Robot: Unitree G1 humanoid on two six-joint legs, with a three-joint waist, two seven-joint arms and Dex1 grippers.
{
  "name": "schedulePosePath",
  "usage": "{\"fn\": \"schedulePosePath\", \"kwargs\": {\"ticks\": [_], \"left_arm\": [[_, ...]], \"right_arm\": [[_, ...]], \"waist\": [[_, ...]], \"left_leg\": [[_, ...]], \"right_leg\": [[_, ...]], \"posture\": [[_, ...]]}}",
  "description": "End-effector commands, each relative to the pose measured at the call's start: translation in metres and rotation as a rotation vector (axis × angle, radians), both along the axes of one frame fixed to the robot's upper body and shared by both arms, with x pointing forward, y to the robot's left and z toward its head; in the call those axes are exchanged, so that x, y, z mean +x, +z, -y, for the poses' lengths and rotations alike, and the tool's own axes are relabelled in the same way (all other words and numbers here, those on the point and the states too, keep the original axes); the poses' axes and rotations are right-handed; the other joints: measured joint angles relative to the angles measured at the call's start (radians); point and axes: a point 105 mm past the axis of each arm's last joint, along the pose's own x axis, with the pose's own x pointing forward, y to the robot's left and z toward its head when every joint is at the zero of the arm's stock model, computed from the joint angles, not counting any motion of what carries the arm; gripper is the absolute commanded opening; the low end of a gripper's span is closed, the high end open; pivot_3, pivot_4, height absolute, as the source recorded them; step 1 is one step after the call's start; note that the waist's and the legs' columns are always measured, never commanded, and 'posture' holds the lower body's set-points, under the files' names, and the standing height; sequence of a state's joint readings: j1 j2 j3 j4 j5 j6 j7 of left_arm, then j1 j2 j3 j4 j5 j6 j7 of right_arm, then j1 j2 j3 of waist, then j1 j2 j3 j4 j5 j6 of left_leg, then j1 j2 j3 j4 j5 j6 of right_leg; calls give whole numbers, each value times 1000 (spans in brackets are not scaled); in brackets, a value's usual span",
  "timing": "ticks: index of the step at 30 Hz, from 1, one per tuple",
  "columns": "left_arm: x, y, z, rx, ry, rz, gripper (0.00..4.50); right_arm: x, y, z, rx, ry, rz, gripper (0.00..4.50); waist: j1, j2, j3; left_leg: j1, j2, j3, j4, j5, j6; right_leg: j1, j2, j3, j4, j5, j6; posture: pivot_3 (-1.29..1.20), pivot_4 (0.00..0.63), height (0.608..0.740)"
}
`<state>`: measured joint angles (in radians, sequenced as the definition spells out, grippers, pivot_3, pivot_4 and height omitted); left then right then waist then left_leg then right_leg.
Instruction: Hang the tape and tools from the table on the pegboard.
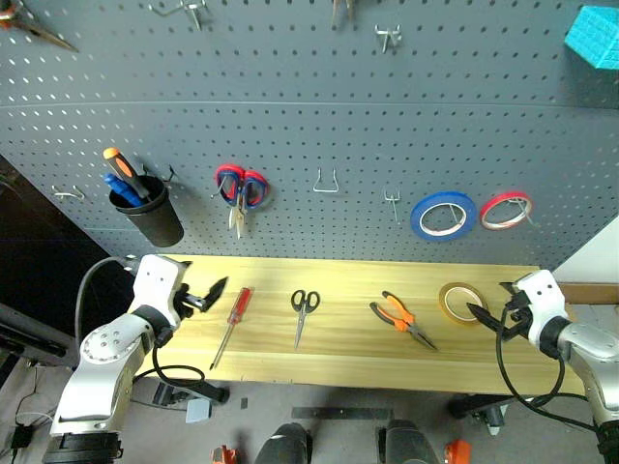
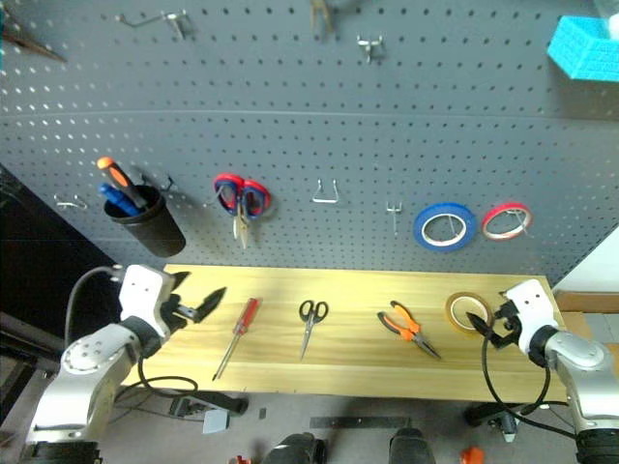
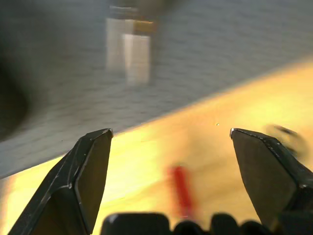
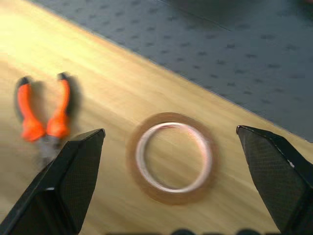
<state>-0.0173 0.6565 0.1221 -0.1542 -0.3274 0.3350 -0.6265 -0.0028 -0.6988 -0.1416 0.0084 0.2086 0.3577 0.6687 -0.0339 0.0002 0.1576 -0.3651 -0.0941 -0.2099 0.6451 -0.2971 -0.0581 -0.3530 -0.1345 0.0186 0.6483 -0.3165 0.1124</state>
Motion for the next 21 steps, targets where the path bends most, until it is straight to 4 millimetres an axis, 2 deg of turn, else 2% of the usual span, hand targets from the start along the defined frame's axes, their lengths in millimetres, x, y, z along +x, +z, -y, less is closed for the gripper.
{"fn": "schedulePosePath", "kwargs": {"ticks": [1,6,12,15,21], "left_arm": [[-13,14,42,-2,-272,-22,4141],[-18,26,67,-8,-464,-72,4141],[-18,39,83,-20,-605,-86,4141],[-18,44,87,-17,-655,-96,4141],[-12,49,88,-7,-663,-85,4141]], "right_arm": [[5,11,-9,-48,24,-1,4500],[15,8,-18,-62,33,-54,4500],[31,-3,-23,-93,1,-130,4500],[40,-8,-23,-101,-24,-161,4500],[55,-24,-21,-164,-32,-210,4500]], "waist": [[0,1,14],[-6,-1,53],[-24,-3,77],[-31,-7,83],[-39,-12,109]], "left_leg": [[0,1,0,0,0,0],[-1,2,2,-1,0,0],[-8,2,3,0,0,0],[-18,2,4,2,0,-1],[-20,2,7,3,0,-1]], "right_leg": [[0,0,0,0,0,0],[-2,0,0,-1,0,-1],[-7,0,-1,0,0,-1],[-20,0,-1,4,1,-1],[-23,0,-1,9,1,-1]], "posture": [[-65,231,740],[-77,258,740],[-86,283,740],[-86,295,740],[-85,314,740]]}}
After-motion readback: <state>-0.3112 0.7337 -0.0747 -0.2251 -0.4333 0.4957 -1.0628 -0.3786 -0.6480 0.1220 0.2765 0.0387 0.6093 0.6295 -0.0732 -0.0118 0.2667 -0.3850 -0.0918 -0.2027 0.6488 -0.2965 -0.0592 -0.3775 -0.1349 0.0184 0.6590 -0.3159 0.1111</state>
